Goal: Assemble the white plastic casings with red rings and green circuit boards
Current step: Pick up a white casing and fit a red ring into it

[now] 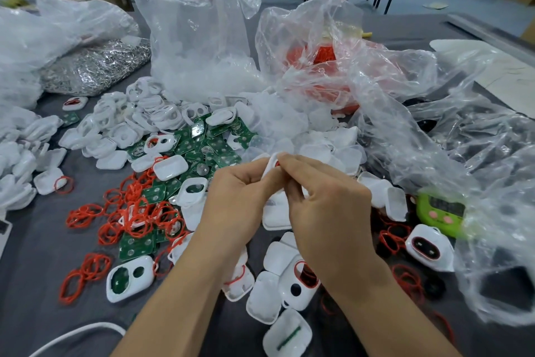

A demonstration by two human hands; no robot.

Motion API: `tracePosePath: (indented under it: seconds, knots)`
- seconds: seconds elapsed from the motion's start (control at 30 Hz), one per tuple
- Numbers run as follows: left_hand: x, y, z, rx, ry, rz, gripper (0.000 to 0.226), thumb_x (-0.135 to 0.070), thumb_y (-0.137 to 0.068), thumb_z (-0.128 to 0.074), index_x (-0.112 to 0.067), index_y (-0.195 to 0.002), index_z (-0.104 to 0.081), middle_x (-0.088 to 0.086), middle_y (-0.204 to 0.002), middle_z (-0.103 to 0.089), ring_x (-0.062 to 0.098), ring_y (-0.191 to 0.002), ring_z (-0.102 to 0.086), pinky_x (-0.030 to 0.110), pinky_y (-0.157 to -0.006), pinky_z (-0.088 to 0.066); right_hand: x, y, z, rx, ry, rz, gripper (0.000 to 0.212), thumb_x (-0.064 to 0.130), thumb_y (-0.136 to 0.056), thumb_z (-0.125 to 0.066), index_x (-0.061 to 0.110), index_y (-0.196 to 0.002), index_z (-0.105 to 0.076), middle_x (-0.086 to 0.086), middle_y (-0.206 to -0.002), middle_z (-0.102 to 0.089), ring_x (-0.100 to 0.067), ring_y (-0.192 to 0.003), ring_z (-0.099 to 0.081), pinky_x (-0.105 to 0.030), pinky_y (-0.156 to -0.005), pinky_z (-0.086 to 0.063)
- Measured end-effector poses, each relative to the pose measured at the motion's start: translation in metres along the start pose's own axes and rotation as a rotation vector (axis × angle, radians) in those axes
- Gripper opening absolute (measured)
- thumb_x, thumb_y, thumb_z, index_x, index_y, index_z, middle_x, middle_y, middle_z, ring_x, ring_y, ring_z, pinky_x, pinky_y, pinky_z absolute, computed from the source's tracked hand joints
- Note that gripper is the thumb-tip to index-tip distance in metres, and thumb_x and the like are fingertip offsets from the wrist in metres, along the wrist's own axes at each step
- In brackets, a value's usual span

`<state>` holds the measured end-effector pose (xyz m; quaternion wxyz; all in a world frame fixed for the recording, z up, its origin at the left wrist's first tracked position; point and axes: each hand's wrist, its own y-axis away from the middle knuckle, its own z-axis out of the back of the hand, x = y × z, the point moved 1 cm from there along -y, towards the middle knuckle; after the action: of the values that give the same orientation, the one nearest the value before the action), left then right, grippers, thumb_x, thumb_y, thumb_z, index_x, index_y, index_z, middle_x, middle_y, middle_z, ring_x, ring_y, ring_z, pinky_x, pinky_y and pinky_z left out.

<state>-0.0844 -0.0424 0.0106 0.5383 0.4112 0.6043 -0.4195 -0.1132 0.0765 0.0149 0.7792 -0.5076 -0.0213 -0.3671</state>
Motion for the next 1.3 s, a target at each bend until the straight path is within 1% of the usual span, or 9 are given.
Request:
tracePosePath:
  seconds: [0.13,0.3,0.57,0.67,0.83,1.0,1.13,1.23,1.3]
  knots:
    - [0.004,0.0,0.006,0.007,-0.017,-0.042,0.017,-0.012,-0.098,-0.064,-0.014,-0.087,-0.076,-0.022,-0.054,-0.06,-0.01,-0.051,-0.052,0.001,-0.052,-0.037,-0.001,0.001,-0.002,0.025,-0.039,0.0,0.029,0.004,-0.082,-0.074,0.015,-0.108,-0.08,0.005,-0.101,-0.08,-0.013,-0.089,-0.076,-0.022,-0.081,-0.055]
    - [0.003,0.001,-0.001,-0.045,0.126,-0.012,0.02,0.0,-0.099,-0.057,-0.006,-0.105,-0.075,-0.005,-0.076,-0.076,0.0,-0.065,-0.067,0.011,-0.06,-0.049,-0.015,-0.006,0.001,0.061,-0.491,-0.47,0.021,0.012,-0.085,-0.084,0.03,-0.096,-0.083,0.024,-0.084,-0.077,-0.001,-0.077,-0.075,-0.018,-0.074,-0.059]
    - [0.009,-0.001,-0.007,-0.12,0.154,-0.022,0.023,-0.005,-0.096,-0.066,-0.018,-0.113,-0.075,0.012,-0.088,-0.079,0.021,-0.084,-0.072,0.031,-0.077,-0.059,-0.016,-0.008,0.004,0.041,-0.247,-0.351,0.005,0.024,-0.084,-0.082,0.027,-0.088,-0.082,0.017,-0.076,-0.075,-0.002,-0.07,-0.071,-0.015,-0.066,-0.054]
    - [0.009,-0.001,-0.005,-0.154,0.14,-0.014,0.02,-0.007,-0.096,-0.068,-0.019,-0.109,-0.076,0.011,-0.091,-0.08,0.024,-0.084,-0.073,0.043,-0.079,-0.06,-0.018,-0.011,0.004,0.022,-0.243,-0.467,0.006,0.023,-0.084,-0.081,0.027,-0.08,-0.08,0.02,-0.068,-0.072,-0.003,-0.065,-0.069,-0.014,-0.062,-0.051]
    - [0.01,0.0,-0.004,-0.141,0.127,-0.006,0.017,-0.007,-0.096,-0.067,-0.019,-0.103,-0.078,0.004,-0.092,-0.08,0.013,-0.086,-0.074,0.027,-0.074,-0.061,-0.028,-0.014,0.002,0.088,-0.395,-0.685,0.015,0.021,-0.082,-0.081,0.027,-0.068,-0.077,0.016,-0.059,-0.07,-0.004,-0.052,-0.064,-0.014,-0.054,-0.048]
    - [0.014,-0.001,-0.007,-0.091,0.068,-0.029,0.039,-0.002,-0.099,-0.062,-0.036,-0.115,-0.07,0.007,-0.066,-0.059,0.009,-0.085,-0.073,0.023,-0.071,-0.061,-0.026,-0.013,0.002,0.106,-0.341,-0.611,0.016,0.017,-0.085,-0.078,0.025,-0.071,-0.078,0.019,-0.06,-0.069,-0.002,-0.056,-0.065,-0.011,-0.055,-0.046]
    - [0.016,-0.001,-0.006,-0.058,-0.075,-0.091,0.046,-0.005,-0.097,-0.065,-0.042,-0.125,-0.068,-0.015,-0.054,-0.038,-0.001,-0.065,-0.062,0.032,-0.075,-0.064,-0.025,-0.012,0.002,0.104,-0.231,-0.491,0.013,0.019,-0.086,-0.076,0.025,-0.074,-0.078,0.02,-0.066,-0.071,-0.004,-0.063,-0.068,-0.016,-0.061,-0.05]
    - [0.019,-0.003,-0.005,-0.047,-0.12,-0.093,0.041,-0.008,-0.096,-0.069,-0.039,-0.123,-0.071,0.014,-0.062,-0.038,0.011,-0.067,-0.053,0.033,-0.077,-0.064,-0.026,-0.01,0.001,0.111,-0.209,-0.472,0.012,0.02,-0.087,-0.077,0.025,-0.075,-0.078,0.02,-0.067,-0.07,-0.006,-0.062,-0.067,-0.017,-0.058,-0.051]
    - [0.021,-0.005,-0.005,-0.053,-0.152,-0.089,0.041,-0.011,-0.095,-0.071,-0.041,-0.123,-0.071,0.016,-0.069,-0.026,0.018,-0.064,-0.04,0.029,-0.075,-0.062,-0.027,-0.01,0.0,0.121,-0.196,-0.475,0.013,0.021,-0.087,-0.077,0.025,-0.075,-0.078,0.019,-0.064,-0.07,-0.006,-0.06,-0.067,-0.016,-0.057,-0.05]
